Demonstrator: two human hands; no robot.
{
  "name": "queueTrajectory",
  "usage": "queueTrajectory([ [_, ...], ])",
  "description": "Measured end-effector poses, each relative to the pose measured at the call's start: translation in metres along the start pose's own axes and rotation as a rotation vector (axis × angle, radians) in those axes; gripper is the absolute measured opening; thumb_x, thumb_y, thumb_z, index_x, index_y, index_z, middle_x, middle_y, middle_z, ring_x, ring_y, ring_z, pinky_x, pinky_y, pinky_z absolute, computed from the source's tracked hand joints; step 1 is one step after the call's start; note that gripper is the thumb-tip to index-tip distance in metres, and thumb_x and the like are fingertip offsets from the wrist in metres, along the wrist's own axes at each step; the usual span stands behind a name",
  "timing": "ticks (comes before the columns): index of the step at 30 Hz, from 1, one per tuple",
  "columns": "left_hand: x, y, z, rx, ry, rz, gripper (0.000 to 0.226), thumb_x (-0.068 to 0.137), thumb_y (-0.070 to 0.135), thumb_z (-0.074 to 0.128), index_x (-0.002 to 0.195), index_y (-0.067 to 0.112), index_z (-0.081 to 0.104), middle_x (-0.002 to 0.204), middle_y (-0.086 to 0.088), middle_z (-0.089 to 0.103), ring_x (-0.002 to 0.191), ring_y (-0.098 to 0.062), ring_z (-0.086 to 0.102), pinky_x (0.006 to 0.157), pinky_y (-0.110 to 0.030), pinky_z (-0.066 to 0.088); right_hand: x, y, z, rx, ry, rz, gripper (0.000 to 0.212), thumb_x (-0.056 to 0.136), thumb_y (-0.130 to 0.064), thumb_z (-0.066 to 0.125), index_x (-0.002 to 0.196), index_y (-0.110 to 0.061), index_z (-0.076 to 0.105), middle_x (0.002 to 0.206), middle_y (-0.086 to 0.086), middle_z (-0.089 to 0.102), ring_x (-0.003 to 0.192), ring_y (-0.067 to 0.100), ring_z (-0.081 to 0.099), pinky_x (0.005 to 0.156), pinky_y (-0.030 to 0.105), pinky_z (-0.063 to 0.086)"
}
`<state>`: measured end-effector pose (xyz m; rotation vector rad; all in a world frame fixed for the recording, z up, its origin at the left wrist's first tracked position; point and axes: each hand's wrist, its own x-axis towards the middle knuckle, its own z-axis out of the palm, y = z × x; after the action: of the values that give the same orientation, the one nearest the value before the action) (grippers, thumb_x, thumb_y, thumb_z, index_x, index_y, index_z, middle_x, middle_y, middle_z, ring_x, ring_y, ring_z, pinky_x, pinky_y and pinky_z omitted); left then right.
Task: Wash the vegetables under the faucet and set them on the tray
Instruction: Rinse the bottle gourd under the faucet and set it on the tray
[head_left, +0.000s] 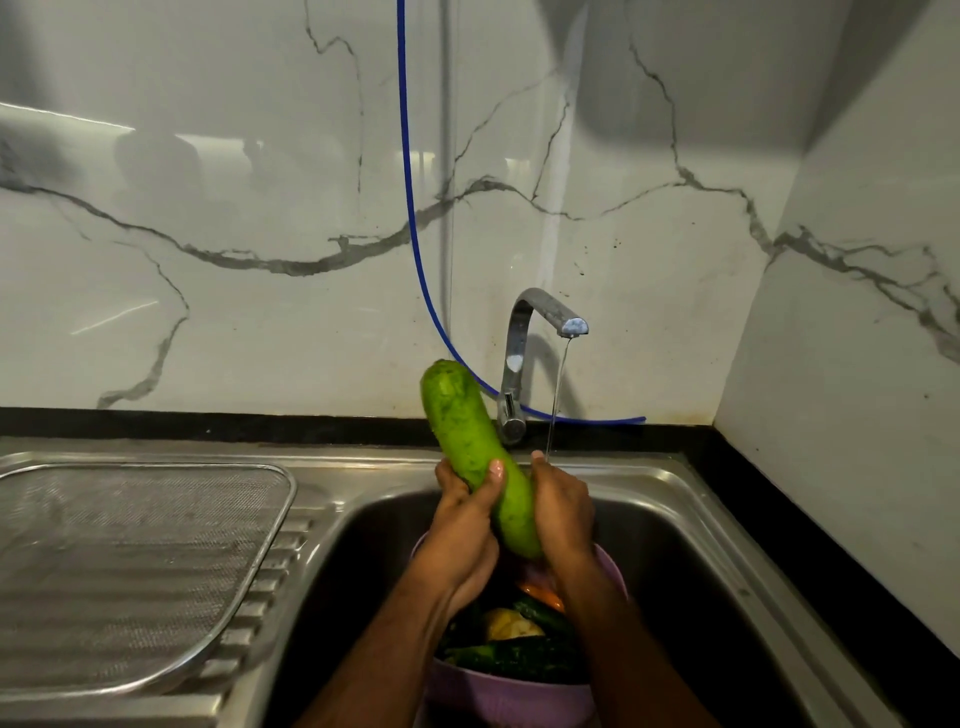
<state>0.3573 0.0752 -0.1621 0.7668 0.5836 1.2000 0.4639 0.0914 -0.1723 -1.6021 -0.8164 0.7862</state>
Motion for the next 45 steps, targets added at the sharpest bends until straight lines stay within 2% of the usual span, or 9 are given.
queueTrajectory([
  [3,0.008,0.002,-0.003,-0.105,0.073,0.002,0.040,0.100,0.015,0.055,0.136,0.016,0.037,0.132,-0.025,0.057,0.122,-0.042,0.059,0.102,-0.064,0.046,-0.006,-0.003,-0.013,0.423,-0.263,0.256,0.027,0.089,-0.045,0.073,0.105,-0.024,0.072,0.113,0.016,0.073,0.102,0.040,0.071,0.080,0.055,0.062],
  [6,0.013,0.009,-0.010,-0.168,0.103,-0.018,0.053,0.093,0.022,0.063,0.140,0.016,0.039,0.133,-0.025,0.058,0.121,-0.043,0.060,0.094,-0.065,0.050,-0.002,0.000,-0.028,0.590,-0.443,0.178,0.037,0.082,-0.021,0.076,0.117,-0.017,0.064,0.130,0.020,0.064,0.109,0.045,0.068,0.070,0.055,0.062],
  [10,0.017,0.013,-0.024,-0.249,0.146,-0.096,0.075,0.077,0.050,0.070,0.140,0.012,0.052,0.130,-0.021,0.064,0.122,-0.039,0.061,0.100,-0.059,0.048,0.005,-0.005,-0.030,0.686,-0.346,0.134,0.042,0.078,-0.016,0.080,0.114,-0.018,0.059,0.128,0.018,0.063,0.111,0.043,0.067,0.077,0.061,0.061],
  [15,0.015,0.022,-0.034,-0.299,0.190,-0.055,0.051,0.087,0.055,0.059,0.122,0.018,0.062,0.126,-0.011,0.066,0.123,-0.031,0.059,0.104,-0.060,0.043,0.008,-0.005,-0.030,0.700,-0.277,0.157,0.025,0.083,-0.021,0.079,0.104,-0.018,0.064,0.128,0.017,0.065,0.114,0.040,0.064,0.072,0.052,0.062],
  [19,0.017,0.030,-0.048,-0.224,0.183,-0.050,0.055,0.087,0.050,0.063,0.135,0.025,0.053,0.132,-0.018,0.062,0.115,-0.039,0.064,0.081,-0.055,0.057,0.018,-0.004,-0.044,0.745,-0.120,0.201,0.021,0.090,-0.030,0.076,0.108,-0.021,0.068,0.124,0.014,0.067,0.113,0.036,0.064,0.069,0.050,0.061],
  [25,0.009,0.016,-0.027,-0.079,0.212,-0.067,0.044,0.096,0.036,0.061,0.134,0.024,0.043,0.126,-0.021,0.060,0.094,-0.043,0.071,0.066,-0.048,0.062,0.018,0.000,-0.040,0.964,0.036,0.149,0.072,0.072,-0.056,0.082,0.133,-0.026,0.060,0.128,0.017,0.069,0.112,0.040,0.070,0.088,0.068,0.056],
  [29,0.007,0.007,-0.018,-0.217,0.242,-0.136,0.057,0.092,0.033,0.067,0.139,0.012,0.043,0.126,-0.026,0.061,0.092,-0.043,0.073,0.061,-0.045,0.062,0.009,-0.009,-0.029,1.064,0.052,0.072,0.091,0.067,-0.025,0.088,0.147,-0.033,0.046,0.134,0.012,0.064,0.113,0.033,0.068,0.083,0.049,0.062],
  [37,0.001,0.014,-0.029,-0.085,0.213,-0.105,0.066,0.073,0.006,0.080,0.129,0.009,0.045,0.120,-0.025,0.065,0.099,-0.042,0.071,0.064,-0.042,0.062,-0.013,-0.004,0.020,0.818,0.194,0.007,0.148,0.054,0.007,0.096,0.158,-0.049,0.006,0.157,0.009,0.039,0.132,0.031,0.052,0.102,0.054,0.054],
  [45,-0.002,0.028,-0.050,0.492,0.005,0.127,0.081,0.048,-0.005,0.094,0.110,0.013,0.045,0.095,-0.021,0.065,0.073,-0.026,0.069,0.057,-0.037,0.058,-0.003,-0.009,0.006,0.845,0.204,0.085,0.116,0.071,-0.004,0.091,0.157,-0.041,0.022,0.138,0.004,0.051,0.100,0.022,0.062,0.083,0.045,0.059],
])
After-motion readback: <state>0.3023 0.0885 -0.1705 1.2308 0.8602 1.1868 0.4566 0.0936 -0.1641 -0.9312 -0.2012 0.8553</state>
